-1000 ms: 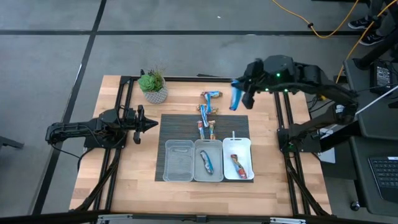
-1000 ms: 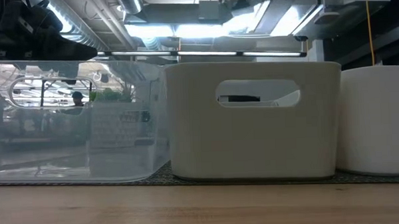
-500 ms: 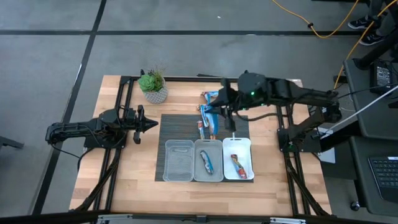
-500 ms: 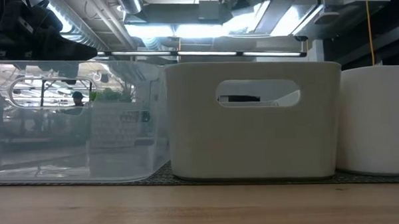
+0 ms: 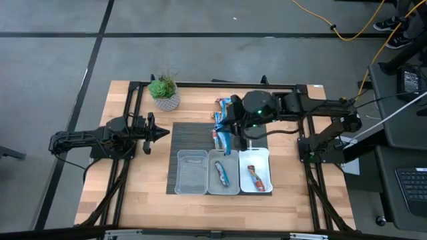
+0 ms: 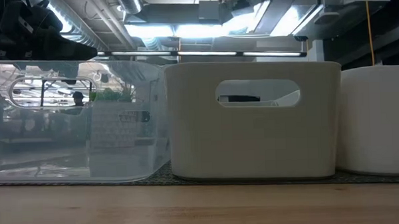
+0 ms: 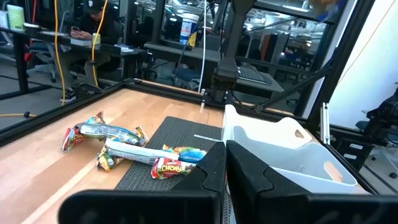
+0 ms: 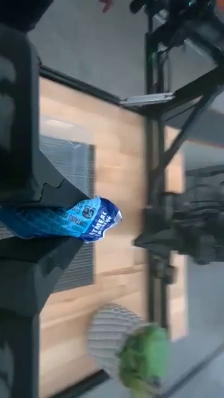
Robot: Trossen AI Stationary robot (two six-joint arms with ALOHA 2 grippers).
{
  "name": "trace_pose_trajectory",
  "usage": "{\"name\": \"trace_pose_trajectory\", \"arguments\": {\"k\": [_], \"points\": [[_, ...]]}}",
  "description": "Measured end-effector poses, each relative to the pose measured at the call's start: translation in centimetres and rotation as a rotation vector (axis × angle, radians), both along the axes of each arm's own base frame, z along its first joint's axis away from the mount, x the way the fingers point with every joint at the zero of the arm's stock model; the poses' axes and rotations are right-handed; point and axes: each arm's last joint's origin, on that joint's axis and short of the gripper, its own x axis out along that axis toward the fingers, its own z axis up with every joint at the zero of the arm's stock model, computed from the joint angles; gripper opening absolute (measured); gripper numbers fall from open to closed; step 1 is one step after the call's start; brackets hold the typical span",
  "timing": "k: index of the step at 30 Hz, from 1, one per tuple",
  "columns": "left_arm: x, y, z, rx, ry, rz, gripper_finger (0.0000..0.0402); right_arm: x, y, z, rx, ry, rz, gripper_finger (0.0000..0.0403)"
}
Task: Pick and place Granola Bars by type
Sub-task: Put the blue granola bar into the gray bin
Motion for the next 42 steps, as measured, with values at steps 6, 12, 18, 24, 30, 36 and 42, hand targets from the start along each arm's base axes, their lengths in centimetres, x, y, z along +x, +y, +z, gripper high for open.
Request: {"name": "trace_pose_trajectory", "arguments": {"k": [6, 12, 18, 24, 30, 36, 42], "points": [[0.0, 0.0, 0.0, 0.0, -0.001, 0.0, 0.0006, 2.4, 1.9, -3.8, -0.052, 0.159, -0.029, 0.0066], [0.0, 0.0, 0.0, 0.0, 0.0, 0.001, 0.0006, 4.4, 3.2, -6.9, -0.051, 0.259, -0.008, 0.0047], [0.0, 0.0, 0.0, 0.0, -0.001, 0.001, 0.0006, 3.8, 3.0, -7.1, -0.079, 0.309, -0.048, 0.0047], [0.0, 0.0, 0.0, 0.0, -0.001, 0.001, 0.0006, 2.6, 2.2, -8.1, -0.119, 0.473, -0.116, 0.0055], [0.0, 0.0, 0.0, 0.0, 0.0, 0.001, 0.0006, 3.3, 2.4, -11.6, -0.079, 0.477, -0.141, 0.0047], [0.0, 0.0, 0.0, 0.0, -0.001, 0.0, 0.0006, 3.1, 2.6, -16.9, -0.02, 0.508, -0.191, 0.0056], [0.0, 0.0, 0.0, 0.0, 0.0, 0.0, 0.0006, 3.0, 3.2, -18.4, 0.02, 0.487, -0.195, 0.0046]]}}
